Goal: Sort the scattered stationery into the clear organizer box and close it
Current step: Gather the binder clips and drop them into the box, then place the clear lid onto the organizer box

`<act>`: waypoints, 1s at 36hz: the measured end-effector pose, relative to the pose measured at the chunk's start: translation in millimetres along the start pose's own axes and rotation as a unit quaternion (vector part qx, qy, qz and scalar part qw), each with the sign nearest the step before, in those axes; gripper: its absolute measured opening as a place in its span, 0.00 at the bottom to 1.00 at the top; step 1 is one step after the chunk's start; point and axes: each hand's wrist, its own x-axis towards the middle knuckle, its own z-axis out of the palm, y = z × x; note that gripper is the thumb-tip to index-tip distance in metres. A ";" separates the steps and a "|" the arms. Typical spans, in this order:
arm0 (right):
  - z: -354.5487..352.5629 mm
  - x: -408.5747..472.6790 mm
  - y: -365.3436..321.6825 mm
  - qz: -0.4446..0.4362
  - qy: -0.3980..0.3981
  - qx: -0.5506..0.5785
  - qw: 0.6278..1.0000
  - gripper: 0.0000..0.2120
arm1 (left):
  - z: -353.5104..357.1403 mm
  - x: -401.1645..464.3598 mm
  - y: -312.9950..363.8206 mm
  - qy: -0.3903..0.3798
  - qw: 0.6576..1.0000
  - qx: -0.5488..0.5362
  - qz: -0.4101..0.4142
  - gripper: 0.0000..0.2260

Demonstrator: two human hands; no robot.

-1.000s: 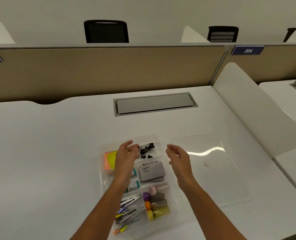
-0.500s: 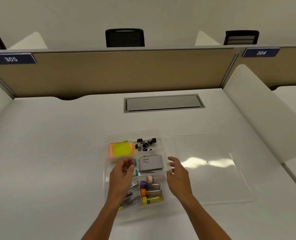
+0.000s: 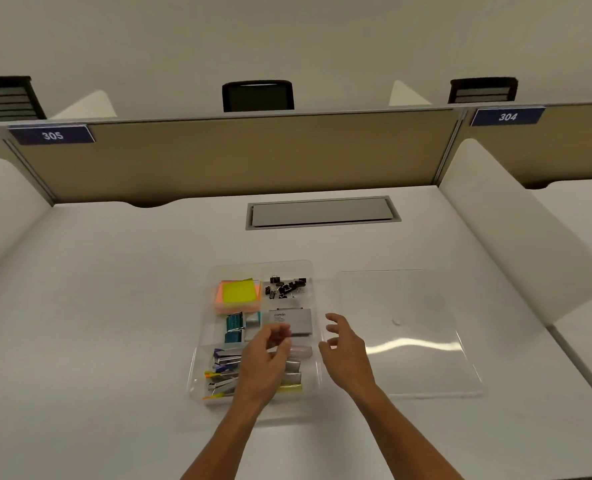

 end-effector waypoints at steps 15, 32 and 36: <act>-101.8 -11.7 87.5 0.059 0.162 -0.066 0.983 0.26 | 98.9 -33.6 27.7 -0.165 0.972 0.126 0.108 0.17; -144.0 -28.0 138.6 0.174 0.124 -0.198 0.957 0.42 | 161.8 -43.7 -7.8 -0.220 0.923 0.312 -0.045 0.37; -146.8 -27.8 141.5 0.176 0.114 -0.221 0.953 0.43 | 165.8 -45.3 -9.1 -0.205 0.924 0.318 -0.047 0.37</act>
